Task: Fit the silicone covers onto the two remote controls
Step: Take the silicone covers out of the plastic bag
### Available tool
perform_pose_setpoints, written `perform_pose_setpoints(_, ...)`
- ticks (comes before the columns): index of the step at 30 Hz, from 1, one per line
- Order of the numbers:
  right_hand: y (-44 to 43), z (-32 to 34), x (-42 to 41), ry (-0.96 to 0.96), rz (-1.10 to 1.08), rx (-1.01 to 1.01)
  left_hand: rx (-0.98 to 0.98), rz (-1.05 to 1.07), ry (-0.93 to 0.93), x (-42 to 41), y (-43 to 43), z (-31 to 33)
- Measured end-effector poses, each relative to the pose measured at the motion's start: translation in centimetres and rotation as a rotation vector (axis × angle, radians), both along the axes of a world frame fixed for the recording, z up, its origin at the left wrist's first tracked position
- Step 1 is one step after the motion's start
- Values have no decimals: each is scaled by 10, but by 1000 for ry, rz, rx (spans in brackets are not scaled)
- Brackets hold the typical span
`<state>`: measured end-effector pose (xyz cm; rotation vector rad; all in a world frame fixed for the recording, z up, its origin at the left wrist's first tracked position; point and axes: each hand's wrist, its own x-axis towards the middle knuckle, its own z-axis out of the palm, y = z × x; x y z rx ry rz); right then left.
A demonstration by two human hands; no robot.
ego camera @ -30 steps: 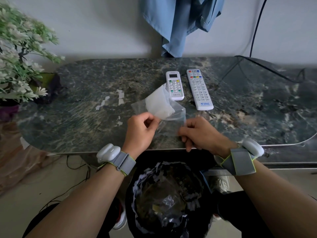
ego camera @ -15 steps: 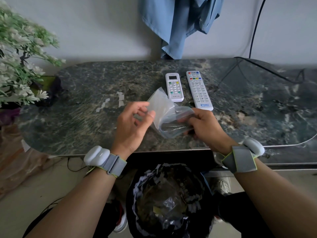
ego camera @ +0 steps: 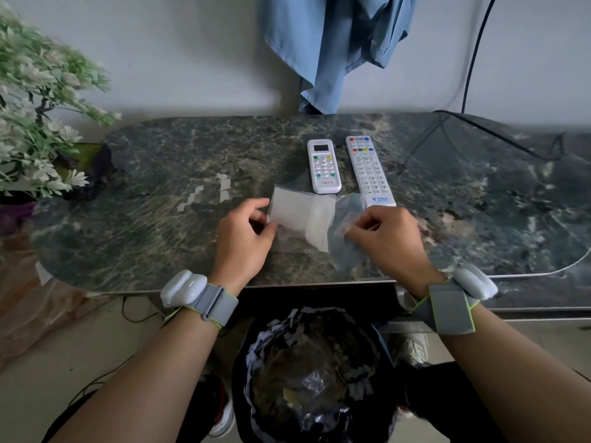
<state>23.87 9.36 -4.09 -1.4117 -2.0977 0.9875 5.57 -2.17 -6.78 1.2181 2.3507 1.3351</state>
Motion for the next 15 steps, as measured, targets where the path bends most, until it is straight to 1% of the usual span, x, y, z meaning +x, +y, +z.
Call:
perform_pose_setpoints(2, -1, -5, -2, 23, 95, -51, 22, -3, -81, 0, 1, 1)
perform_pose_setpoints(5, -2, -2, -6, 200, 184, -97, 55, -14, -218, -2, 2, 0)
perform_pose_setpoints(7, -3, 0, -8, 284, 201, -197, 67, -17, -295, -3, 2, 0)
perform_pose_setpoints(9, -1, -2, -11, 292, 182, -253, 67, -29, -324, -3, 0, 1)
perform_pose_setpoints(15, -2, -4, -14, 284, 160, -200, 130, -48, -422, -1, -4, 5)
